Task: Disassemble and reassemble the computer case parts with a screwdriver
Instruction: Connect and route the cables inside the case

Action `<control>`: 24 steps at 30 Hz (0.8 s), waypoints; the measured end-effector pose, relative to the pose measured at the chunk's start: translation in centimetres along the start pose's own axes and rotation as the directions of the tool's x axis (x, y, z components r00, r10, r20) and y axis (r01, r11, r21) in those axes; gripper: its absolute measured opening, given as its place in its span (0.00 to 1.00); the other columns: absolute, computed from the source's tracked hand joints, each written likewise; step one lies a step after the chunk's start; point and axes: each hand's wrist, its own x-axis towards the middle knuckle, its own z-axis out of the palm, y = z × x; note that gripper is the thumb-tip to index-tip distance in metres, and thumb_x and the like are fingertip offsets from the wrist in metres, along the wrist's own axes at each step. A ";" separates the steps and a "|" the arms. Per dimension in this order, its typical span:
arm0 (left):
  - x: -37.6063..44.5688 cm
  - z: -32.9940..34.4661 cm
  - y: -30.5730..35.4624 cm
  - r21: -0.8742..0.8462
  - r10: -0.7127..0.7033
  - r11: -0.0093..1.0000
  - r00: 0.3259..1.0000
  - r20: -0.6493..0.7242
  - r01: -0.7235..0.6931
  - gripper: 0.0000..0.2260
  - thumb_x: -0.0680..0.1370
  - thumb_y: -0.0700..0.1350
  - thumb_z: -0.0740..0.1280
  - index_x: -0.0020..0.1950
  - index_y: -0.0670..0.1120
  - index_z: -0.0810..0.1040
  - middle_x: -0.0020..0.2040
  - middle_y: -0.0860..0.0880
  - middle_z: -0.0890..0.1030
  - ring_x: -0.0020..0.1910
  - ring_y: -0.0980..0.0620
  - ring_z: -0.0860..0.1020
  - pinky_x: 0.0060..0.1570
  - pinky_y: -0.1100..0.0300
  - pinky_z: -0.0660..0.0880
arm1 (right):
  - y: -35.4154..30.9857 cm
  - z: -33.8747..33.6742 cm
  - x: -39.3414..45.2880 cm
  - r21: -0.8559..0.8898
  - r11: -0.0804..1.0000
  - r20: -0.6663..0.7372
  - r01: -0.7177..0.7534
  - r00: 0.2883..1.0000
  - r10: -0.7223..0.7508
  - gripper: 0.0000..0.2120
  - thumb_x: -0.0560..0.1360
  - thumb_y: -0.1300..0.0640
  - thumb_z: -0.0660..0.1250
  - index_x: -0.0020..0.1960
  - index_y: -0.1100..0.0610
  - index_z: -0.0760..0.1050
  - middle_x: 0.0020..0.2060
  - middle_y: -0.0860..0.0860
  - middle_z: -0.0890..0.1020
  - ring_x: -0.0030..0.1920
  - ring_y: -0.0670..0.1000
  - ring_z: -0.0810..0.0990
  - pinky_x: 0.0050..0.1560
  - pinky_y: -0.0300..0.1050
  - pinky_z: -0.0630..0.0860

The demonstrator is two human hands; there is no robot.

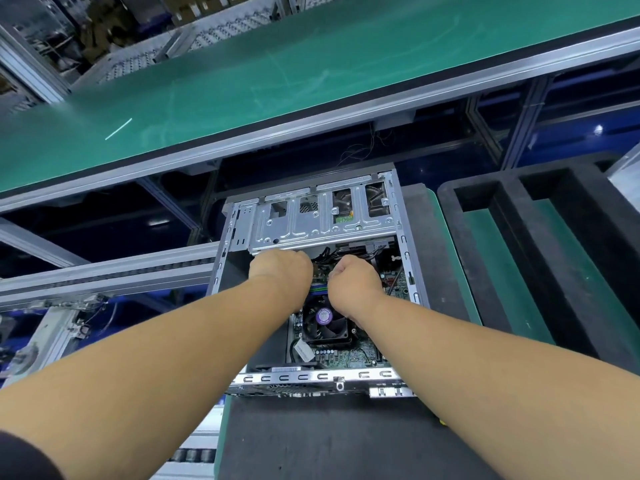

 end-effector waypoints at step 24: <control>-9.2 -1.0 -2.9 -0.764 -0.092 0.639 0.995 0.045 0.094 0.13 0.72 0.54 0.69 0.47 0.49 0.70 0.38 0.53 0.77 0.35 0.52 0.75 0.33 0.58 0.69 | 0.9 -6.0 -7.3 0.144 0.967 0.085 0.212 0.971 -0.226 0.08 0.78 0.56 0.63 0.40 0.53 0.74 0.33 0.50 0.79 0.32 0.50 0.74 0.35 0.49 0.75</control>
